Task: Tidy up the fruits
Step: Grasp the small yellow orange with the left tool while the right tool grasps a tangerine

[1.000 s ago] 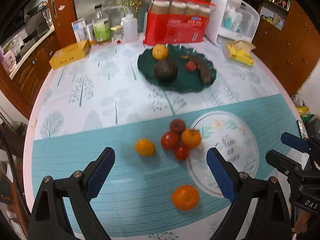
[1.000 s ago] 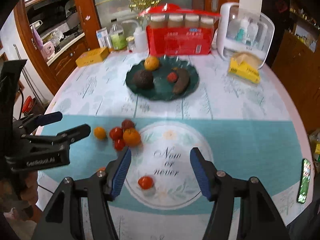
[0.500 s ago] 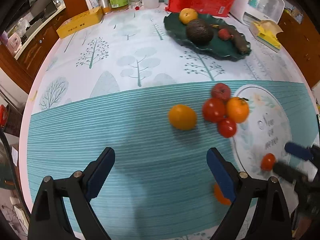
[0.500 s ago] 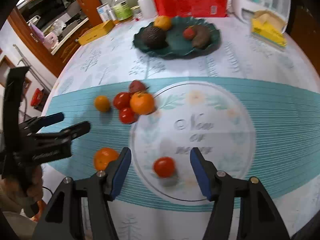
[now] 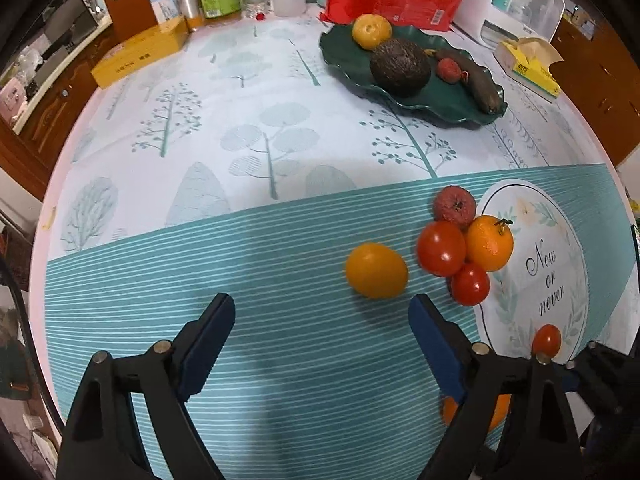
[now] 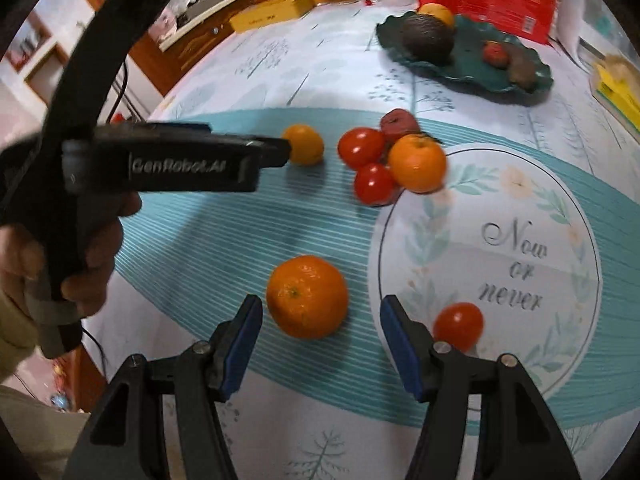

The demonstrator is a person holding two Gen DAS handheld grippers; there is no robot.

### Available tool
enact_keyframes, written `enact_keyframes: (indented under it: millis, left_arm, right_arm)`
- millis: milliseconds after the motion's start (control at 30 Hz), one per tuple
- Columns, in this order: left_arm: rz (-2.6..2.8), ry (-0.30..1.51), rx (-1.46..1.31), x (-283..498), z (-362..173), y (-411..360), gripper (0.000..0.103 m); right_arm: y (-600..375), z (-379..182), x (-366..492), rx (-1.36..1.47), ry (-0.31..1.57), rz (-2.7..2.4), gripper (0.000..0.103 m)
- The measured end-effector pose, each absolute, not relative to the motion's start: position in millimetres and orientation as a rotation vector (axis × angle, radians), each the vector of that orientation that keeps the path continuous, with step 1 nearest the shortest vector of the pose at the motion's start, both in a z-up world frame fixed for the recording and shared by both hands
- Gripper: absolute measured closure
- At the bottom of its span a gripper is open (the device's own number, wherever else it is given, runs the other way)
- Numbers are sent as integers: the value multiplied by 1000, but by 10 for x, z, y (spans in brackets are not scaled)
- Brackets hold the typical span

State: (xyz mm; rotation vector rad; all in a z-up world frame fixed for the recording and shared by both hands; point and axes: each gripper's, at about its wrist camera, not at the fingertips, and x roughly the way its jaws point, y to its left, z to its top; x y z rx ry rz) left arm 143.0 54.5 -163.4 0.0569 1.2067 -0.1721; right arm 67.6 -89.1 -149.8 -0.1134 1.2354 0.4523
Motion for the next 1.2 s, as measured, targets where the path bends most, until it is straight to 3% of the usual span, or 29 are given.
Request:
enact_keyframes:
  millis: [100,167,300,467,600,933,1200]
  left_arm:
    - [-179,1203,63,1473,-1655,480,16]
    - [-187,1196,67,1491,-1652,437,17]
    - [-208,1198,77,1539,-1672,361,36]
    - [-223,1212,74,1576,-1737,312,50]
    - [-251,1226,67,1577,-1790,257,69]
    - [-215,1181,112,1388,-1711,200,70]
    - [-265,1101,78,1204,-1159,140,70]
  right_arm:
    - [-819,-1567,673,-158,1220,447,43]
    - [-793,-1565,636,-150,1217,482,58]
    - [-854,-1508,565,-193,1198,452,58]
    - [-1089,-1368,546,-151,1180,408,58]
    - [-1253,-1271,470,-121,1165,374,58]
    - [-1449,-1119,334,-94,1132,311,59]
    - [-1611,-923,280,-81,1109,262,59]
